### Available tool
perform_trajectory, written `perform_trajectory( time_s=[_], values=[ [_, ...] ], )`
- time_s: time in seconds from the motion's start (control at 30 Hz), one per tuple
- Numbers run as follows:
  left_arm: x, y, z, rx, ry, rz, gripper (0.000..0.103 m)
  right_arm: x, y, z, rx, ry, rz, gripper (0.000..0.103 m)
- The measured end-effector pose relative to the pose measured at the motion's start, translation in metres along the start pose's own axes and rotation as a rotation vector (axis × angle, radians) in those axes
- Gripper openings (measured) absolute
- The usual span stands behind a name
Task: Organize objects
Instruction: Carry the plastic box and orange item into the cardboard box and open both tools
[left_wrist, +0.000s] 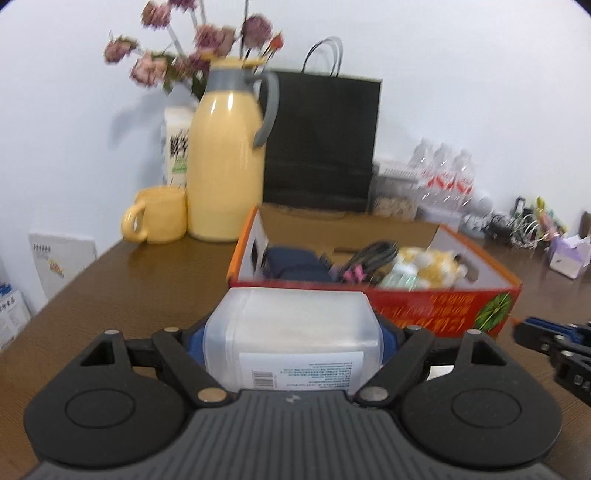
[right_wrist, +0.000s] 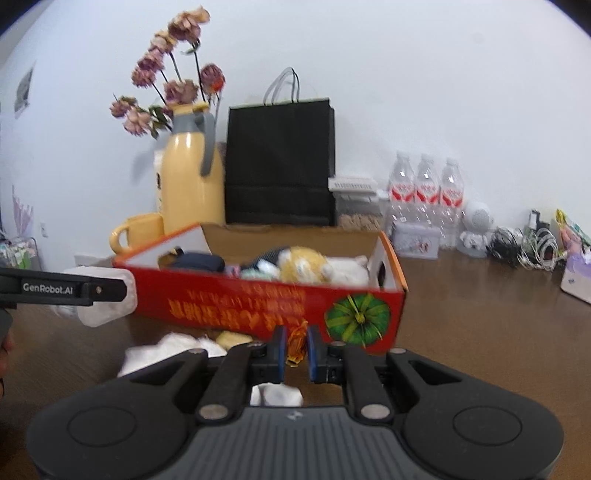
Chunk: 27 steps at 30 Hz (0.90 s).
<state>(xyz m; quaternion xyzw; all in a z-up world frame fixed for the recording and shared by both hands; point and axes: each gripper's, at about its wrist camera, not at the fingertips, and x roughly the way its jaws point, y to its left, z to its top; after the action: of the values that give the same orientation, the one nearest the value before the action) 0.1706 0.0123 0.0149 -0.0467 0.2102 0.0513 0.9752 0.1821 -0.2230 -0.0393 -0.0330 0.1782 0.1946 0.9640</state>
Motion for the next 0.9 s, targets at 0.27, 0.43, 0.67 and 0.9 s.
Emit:
perform_trajectory(
  time_s=[0.27,0.43,0.67,0.9],
  values=[
    [0.005,-0.020,0.049,0.033,-0.088,-0.037,0.083,0.020,0.014,0.049,-0.023,-0.077,0.027,0.011],
    [0.032,-0.025,0.073,0.017,-0.109,-0.034,0.083,0.053,0.020,0.076,-0.025,-0.088,0.015,0.011],
    [0.088,-0.027,0.091,-0.029,-0.090,0.003,0.083,0.113,0.014,0.094,-0.007,-0.057,-0.022,0.011],
    [0.126,-0.023,0.081,-0.018,-0.022,0.019,0.083,0.147,0.004,0.088,0.009,-0.004,-0.021,0.011]
  ],
)
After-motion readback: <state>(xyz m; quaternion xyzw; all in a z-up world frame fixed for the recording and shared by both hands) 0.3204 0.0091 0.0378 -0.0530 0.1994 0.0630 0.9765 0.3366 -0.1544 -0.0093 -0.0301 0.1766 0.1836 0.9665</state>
